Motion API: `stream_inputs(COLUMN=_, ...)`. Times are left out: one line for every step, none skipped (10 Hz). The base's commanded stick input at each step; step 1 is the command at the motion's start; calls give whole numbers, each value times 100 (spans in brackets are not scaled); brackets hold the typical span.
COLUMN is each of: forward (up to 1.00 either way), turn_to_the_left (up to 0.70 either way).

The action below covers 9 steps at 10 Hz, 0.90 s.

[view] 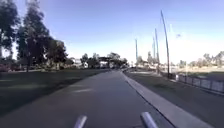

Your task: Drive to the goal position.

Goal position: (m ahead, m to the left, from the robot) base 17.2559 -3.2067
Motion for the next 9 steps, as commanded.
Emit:
stream_inputs(forward=98, turn_to_the_left=0)
stream_inputs(forward=98, turn_to_the_left=0)
stream_inputs(forward=98, turn_to_the_left=0)
stream_inputs(forward=98, turn_to_the_left=0)
stream_inputs(forward=98, turn_to_the_left=0)
stream_inputs(forward=98, turn_to_the_left=0)
stream_inputs(forward=98, turn_to_the_left=0)
stream_inputs(forward=98, turn_to_the_left=0)
stream_inputs(forward=98, turn_to_the_left=0)
